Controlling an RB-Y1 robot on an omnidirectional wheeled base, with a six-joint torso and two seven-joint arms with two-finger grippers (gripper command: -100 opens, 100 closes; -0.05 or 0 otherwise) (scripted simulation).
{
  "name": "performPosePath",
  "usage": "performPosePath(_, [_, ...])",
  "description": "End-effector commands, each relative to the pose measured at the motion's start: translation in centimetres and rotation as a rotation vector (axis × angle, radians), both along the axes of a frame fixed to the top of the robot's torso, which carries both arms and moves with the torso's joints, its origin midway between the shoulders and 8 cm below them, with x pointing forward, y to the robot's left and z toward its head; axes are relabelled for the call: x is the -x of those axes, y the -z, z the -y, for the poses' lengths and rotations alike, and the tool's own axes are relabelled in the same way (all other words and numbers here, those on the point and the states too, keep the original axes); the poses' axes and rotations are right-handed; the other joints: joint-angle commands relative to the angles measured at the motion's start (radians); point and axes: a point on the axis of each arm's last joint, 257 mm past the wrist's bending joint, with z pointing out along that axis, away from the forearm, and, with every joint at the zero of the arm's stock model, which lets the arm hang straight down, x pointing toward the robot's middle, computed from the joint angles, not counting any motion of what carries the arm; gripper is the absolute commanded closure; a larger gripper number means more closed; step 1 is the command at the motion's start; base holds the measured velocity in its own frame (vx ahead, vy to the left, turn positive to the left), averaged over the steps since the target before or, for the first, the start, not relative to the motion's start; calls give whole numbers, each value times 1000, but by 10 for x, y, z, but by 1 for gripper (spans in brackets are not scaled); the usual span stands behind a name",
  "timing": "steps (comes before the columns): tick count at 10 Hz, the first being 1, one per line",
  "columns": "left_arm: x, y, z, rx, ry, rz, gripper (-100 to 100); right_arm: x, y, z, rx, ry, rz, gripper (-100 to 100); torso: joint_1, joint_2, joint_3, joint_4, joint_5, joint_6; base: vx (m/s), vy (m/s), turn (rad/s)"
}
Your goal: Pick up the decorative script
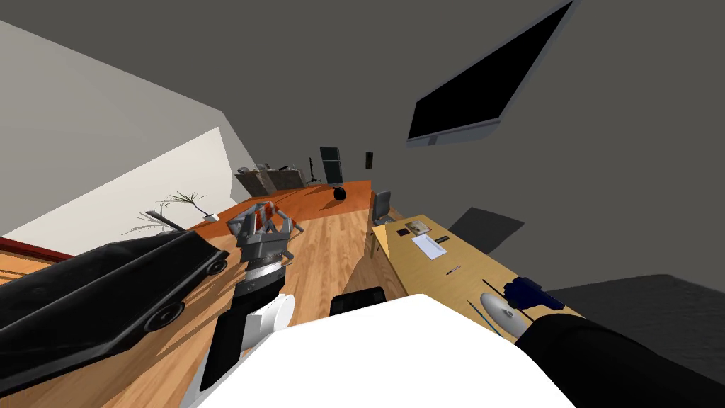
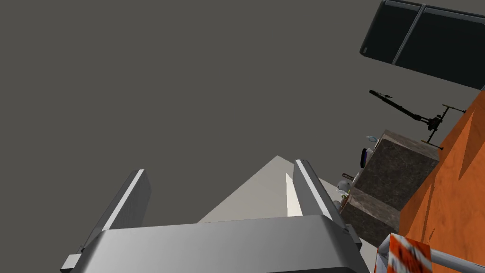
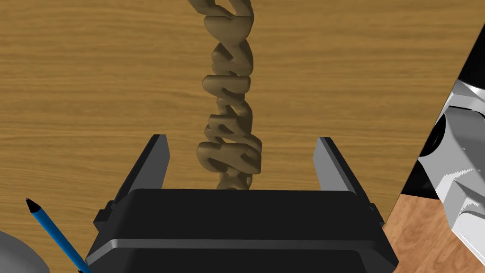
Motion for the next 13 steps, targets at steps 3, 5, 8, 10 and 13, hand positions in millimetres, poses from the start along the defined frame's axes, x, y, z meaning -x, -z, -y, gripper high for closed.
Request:
performPosePath(3, [0, 0, 0, 0, 0, 0, 0, 32, -9, -20, 24, 84, -7, -100, -1, 1, 0, 0, 0, 0, -40, -41, 222])
performPosePath(5, [0, 0, 0, 0, 0, 0, 0, 36, -11, -29, 45, 130, 12, -100, 0, 0, 0, 0, 0, 2, -32, -26, 123])
performPosePath(8, [0, 0, 0, 0, 0, 0, 0, 41, -13, -31, 40, 128, 4, 100, 0, -1, 0, 0, 0, 1, -19, -16, 66])
performPosePath(10, [0, 0, 0, 0, 0, 0, 0, 41, -12, -32, 37, 126, 4, 100, 1, -2, -1, 0, 0, 1, 0, 0, 0])
performPosePath(13, [0, 0, 0, 0, 0, 0, 0, 41, -12, -31, 38, 125, 4, 0, 1, -2, -1, 0, 0, 2, 0, 0, 0])
